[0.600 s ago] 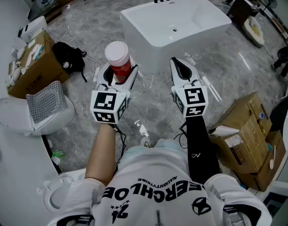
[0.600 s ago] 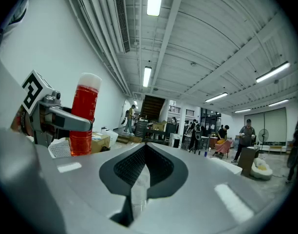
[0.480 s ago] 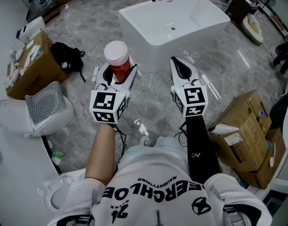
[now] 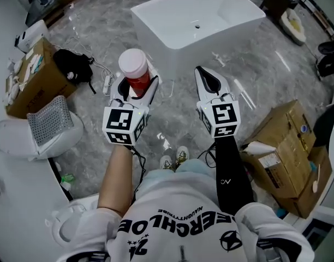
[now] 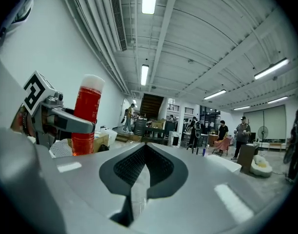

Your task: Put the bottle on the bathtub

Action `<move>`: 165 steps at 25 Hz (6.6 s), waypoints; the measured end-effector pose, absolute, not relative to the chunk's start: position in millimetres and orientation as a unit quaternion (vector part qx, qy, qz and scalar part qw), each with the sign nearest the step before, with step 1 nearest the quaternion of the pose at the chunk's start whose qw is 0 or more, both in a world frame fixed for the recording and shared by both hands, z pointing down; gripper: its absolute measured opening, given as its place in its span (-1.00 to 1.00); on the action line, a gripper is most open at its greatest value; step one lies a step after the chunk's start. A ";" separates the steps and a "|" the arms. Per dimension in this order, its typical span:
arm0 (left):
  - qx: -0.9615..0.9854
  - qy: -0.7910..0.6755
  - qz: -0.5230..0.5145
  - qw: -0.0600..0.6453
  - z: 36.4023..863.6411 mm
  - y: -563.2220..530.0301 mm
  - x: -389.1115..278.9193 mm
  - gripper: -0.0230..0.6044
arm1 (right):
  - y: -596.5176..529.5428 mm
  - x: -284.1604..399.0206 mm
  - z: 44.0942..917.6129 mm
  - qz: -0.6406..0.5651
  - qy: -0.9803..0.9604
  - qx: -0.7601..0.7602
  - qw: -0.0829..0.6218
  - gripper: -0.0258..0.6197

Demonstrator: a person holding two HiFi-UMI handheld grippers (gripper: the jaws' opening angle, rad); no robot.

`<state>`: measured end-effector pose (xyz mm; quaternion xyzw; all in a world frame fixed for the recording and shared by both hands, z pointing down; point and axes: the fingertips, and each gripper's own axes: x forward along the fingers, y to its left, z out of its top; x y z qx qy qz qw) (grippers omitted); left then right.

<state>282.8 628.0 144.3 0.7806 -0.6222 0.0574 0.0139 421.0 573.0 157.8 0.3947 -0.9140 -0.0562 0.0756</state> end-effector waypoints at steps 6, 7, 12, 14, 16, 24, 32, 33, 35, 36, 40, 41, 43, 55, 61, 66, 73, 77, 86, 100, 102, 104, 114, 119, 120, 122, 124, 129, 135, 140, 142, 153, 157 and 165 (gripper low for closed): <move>0.774 -0.631 0.057 0.020 144.8 600.6 292.6 0.35 | 539.4 429.3 160.2 -0.046 -0.921 0.381 0.066 -0.83; 0.773 -0.632 0.053 0.020 144.0 595.7 294.7 0.35 | 533.6 431.1 160.8 -0.045 -0.922 0.378 0.064 -0.83; 0.769 -0.638 0.037 0.015 142.2 576.0 301.8 0.35 | 509.2 434.1 164.7 -0.047 -0.929 0.363 0.054 -0.83; 0.765 -0.643 0.035 0.011 140.5 571.0 299.4 0.35 | 502.9 431.8 164.0 -0.049 -0.932 0.355 0.051 -0.83; 0.760 -0.649 0.033 0.007 137.5 566.2 292.3 0.35 | 495.5 427.0 163.5 -0.048 -0.934 0.350 0.048 -0.83; 0.746 -0.665 0.030 -0.005 128.2 539.7 241.2 0.35 | 461.0 385.1 159.7 -0.059 -0.939 0.336 0.030 -0.83; 0.764 -0.644 0.028 -0.022 127.6 477.2 142.6 0.35 | 405.9 303.6 163.2 -0.062 -0.928 0.367 0.017 -0.83; 0.768 -0.639 0.029 -0.024 127.2 467.9 127.3 0.35 | 399.0 290.6 163.0 -0.062 -0.925 0.374 0.017 -0.82; 0.776 -0.628 0.038 -0.030 126.3 448.5 97.4 0.35 | 384.4 265.3 162.0 -0.058 -0.919 0.390 0.014 -0.82; 0.780 -0.624 0.042 -0.032 125.5 438.4 83.0 0.35 | 376.5 252.2 161.3 -0.056 -0.916 0.398 0.015 -0.83; 0.797 -0.602 0.039 -0.026 121.6 407.4 26.4 0.35 | 352.7 194.2 156.9 -0.055 -0.906 0.420 0.023 -0.82; 0.801 -0.597 0.039 -0.026 121.2 401.6 12.8 0.35 | 348.3 179.6 155.2 -0.055 -0.904 0.424 0.023 -0.82; 0.809 -0.586 0.038 -0.028 120.0 390.9 -11.2 0.35 | 339.7 152.2 151.8 -0.056 -0.901 0.430 0.023 -0.83; 0.834 -0.551 0.018 -0.022 120.1 356.0 -81.3 0.35 | 306.0 64.3 151.4 -0.064 -0.893 0.442 0.048 -0.82; 0.832 -0.554 0.015 -0.007 130.3 343.1 -92.0 0.35 | 295.8 46.9 158.4 -0.061 -0.897 0.433 0.062 -0.82; 0.835 -0.550 0.012 -0.007 130.5 333.7 -95.6 0.35 | 282.6 38.6 155.7 -0.063 -0.897 0.433 0.061 -0.83; 0.845 -0.534 0.009 -0.017 124.5 315.6 -98.4 0.35 | 260.0 31.8 151.0 -0.071 -0.893 0.441 0.056 -0.83; 0.844 -0.536 0.009 -0.024 123.0 290.8 -101.5 0.35 | 238.6 31.8 148.5 -0.077 -0.891 0.444 0.047 -0.82; 0.835 -0.549 0.007 -0.030 140.3 183.8 -110.8 0.35 | 130.4 24.0 158.2 -0.103 -0.892 0.437 0.045 -0.82; 0.818 -0.575 0.007 -0.024 142.2 -56.3 -133.3 0.35 | -116.1 5.1 138.5 -0.116 -0.900 0.421 0.011 -0.83; 0.818 -0.575 0.009 -0.023 142.4 -85.5 -137.0 0.35 | -146.7 2.7 138.3 -0.112 -0.900 0.421 0.006 -0.83; 0.820 -0.572 0.009 -0.022 143.7 -111.3 -140.0 0.35 | -173.7 0.1 140.0 -0.107 -0.901 0.421 0.004 -0.83; 0.830 -0.558 0.010 -0.008 163.7 -212.6 -152.4 0.35 | -267.2 -11.0 163.3 -0.084 -0.901 0.426 0.007 -0.83; 0.835 -0.550 0.012 0.007 185.2 -250.0 -151.6 0.35 | -293.6 -15.3 192.6 -0.064 -0.903 0.424 0.018 -0.83; 0.836 -0.548 0.014 0.008 188.5 -257.4 -150.4 0.35 | -299.0 -15.4 197.9 -0.059 -0.903 0.425 0.019 -0.83; 0.839 -0.544 0.017 0.006 194.2 -271.7 -149.0 0.35 | -309.2 -18.3 209.3 -0.051 -0.905 0.422 0.019 -0.83; 0.840 -0.543 0.020 0.007 200.1 -286.3 -149.9 0.35 | -319.1 -24.8 220.8 -0.044 -0.908 0.415 0.015 -0.83; 0.847 -0.531 0.031 0.006 225.8 -317.1 -143.5 0.35 | -344.3 -29.7 252.6 -0.023 -0.912 0.409 0.011 -0.83; 0.861 -0.508 0.023 0.013 265.9 -345.0 -137.5 0.35 | -366.2 -39.2 295.1 -0.017 -0.917 0.398 0.017 -0.83; 0.869 -0.494 0.033 0.009 299.3 -366.3 -144.5 0.35 | -381.4 -58.5 328.8 -0.009 -0.916 0.400 0.020 -0.83; 0.870 -0.492 0.029 0.009 310.6 -377.0 -149.9 0.35 | -390.5 -65.8 343.0 -0.011 -0.915 0.403 0.026 -0.83; 0.888 -0.459 0.018 0.009 375.5 -424.4 -153.0 0.35 | -431.1 -57.3 409.5 -0.015 -0.889 0.452 0.068 -0.83; 0.895 -0.446 0.026 0.012 397.3 -429.1 -160.2 0.36 | -434.1 -63.5 431.2 -0.011 -0.891 0.448 0.075 -0.83; 0.893 -0.448 0.032 0.032 441.0 -431.1 -170.1 0.36 | -428.6 -74.4 476.7 0.011 -0.894 0.438 0.090 -0.83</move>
